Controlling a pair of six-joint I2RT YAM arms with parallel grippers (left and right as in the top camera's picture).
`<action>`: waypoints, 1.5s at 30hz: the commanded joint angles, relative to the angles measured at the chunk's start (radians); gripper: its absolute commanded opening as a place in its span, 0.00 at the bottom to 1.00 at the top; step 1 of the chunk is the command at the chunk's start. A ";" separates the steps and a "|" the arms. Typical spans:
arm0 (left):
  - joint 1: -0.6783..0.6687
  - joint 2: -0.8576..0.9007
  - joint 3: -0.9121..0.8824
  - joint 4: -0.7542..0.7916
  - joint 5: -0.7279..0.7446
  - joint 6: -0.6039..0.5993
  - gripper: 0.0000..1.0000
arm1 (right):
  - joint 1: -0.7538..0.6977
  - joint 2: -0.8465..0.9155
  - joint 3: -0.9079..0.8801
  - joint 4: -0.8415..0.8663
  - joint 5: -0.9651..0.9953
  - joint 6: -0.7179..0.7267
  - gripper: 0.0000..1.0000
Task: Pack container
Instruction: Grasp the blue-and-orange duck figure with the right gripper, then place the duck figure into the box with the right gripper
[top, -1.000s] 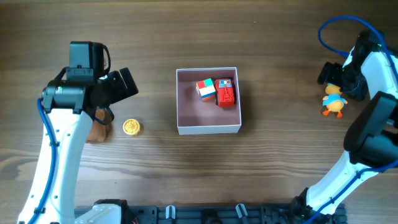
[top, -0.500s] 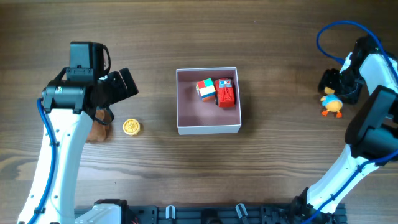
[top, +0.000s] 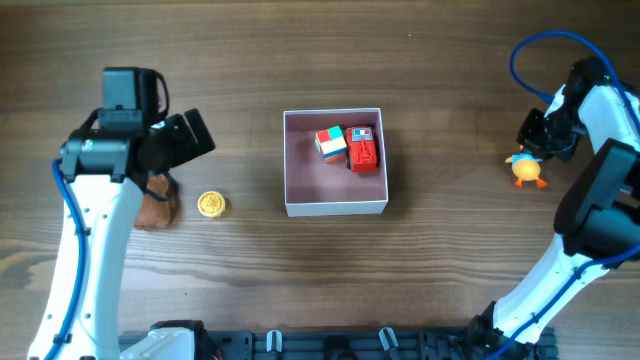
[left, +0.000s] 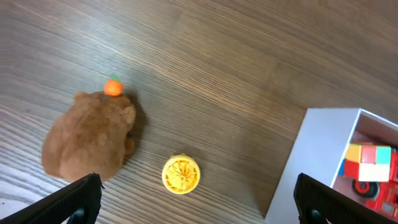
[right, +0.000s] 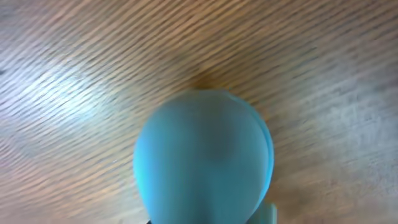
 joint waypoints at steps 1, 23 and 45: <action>0.030 -0.023 0.013 -0.008 -0.010 -0.016 1.00 | 0.131 -0.193 0.019 -0.031 -0.059 0.050 0.04; 0.030 -0.023 0.013 -0.012 -0.010 -0.016 1.00 | 1.044 -0.122 0.032 0.253 -0.026 0.492 0.04; 0.029 -0.023 0.013 -0.037 -0.010 0.010 1.00 | 1.032 -0.156 0.040 0.270 0.064 0.310 0.62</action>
